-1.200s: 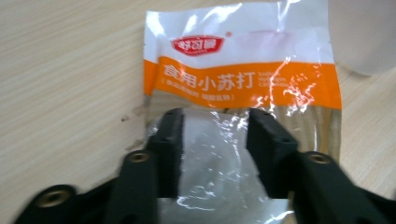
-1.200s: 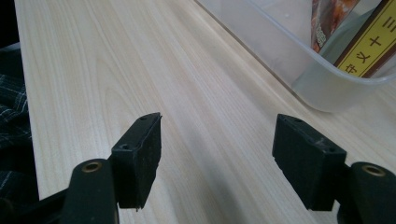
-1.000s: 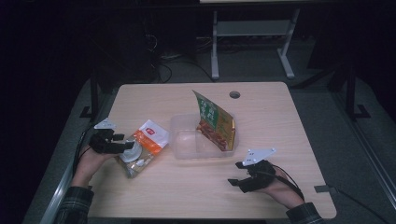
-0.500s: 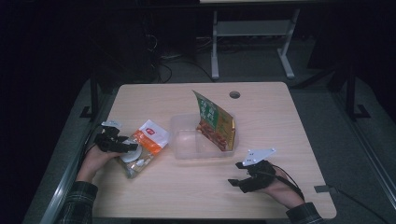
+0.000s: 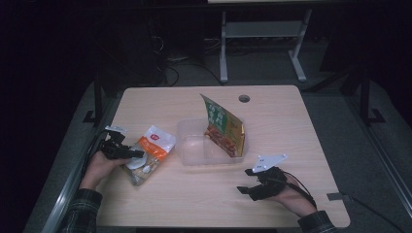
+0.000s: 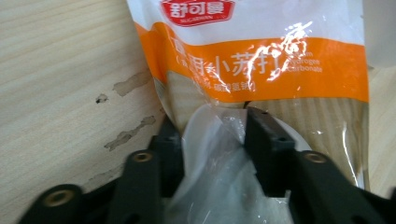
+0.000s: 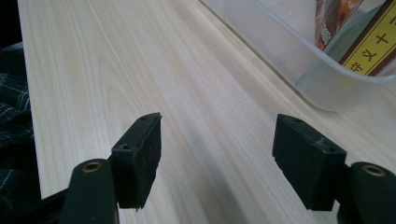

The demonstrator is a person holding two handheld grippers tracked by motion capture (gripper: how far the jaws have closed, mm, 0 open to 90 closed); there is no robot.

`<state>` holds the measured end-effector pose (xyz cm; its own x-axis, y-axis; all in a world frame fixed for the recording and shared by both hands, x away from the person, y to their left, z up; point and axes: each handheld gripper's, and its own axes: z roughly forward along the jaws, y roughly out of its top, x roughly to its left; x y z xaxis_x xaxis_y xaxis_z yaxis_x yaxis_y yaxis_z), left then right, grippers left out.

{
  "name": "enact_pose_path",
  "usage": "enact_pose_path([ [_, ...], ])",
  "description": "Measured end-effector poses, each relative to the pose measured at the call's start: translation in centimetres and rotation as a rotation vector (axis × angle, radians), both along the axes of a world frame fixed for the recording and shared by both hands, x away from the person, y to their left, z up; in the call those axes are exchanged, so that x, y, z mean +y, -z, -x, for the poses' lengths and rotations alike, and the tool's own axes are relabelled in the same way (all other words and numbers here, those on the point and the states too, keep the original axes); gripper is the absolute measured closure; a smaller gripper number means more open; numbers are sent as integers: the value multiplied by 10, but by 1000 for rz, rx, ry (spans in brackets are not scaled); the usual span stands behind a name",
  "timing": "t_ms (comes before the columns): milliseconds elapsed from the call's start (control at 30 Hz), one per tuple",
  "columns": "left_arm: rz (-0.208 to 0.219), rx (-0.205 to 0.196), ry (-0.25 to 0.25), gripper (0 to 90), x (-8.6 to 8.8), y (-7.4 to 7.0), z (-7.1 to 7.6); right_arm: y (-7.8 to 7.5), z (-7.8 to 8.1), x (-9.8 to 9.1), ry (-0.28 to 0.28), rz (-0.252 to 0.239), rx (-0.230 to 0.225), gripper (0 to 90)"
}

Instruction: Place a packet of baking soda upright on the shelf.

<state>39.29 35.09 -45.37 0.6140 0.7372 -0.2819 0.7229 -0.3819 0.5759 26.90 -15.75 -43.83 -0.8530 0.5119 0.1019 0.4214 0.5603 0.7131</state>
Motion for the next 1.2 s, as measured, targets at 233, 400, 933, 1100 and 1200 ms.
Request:
enact_pose_path([
  [233, -7, 7, 8, 776, -1, -3, 2, 0, 0, 0, -2, 0, 0, 325],
  [400, -6, 7, 9, 853, -2, -5, 4, 0, 0, -1, -1, 0, 2, 326],
  [933, 77, -102, -25, 894, 6, -31, 27, -1, 0, -1, 4, -3, 3, 319],
  [1100, 86, -135, -23, 895, 7, -39, 33, -1, -1, -2, 8, -7, 1, 316],
  [1200, 102, -155, -29, 895, 9, -44, 37, -1, -1, -2, 8, -8, 2, 315],
])
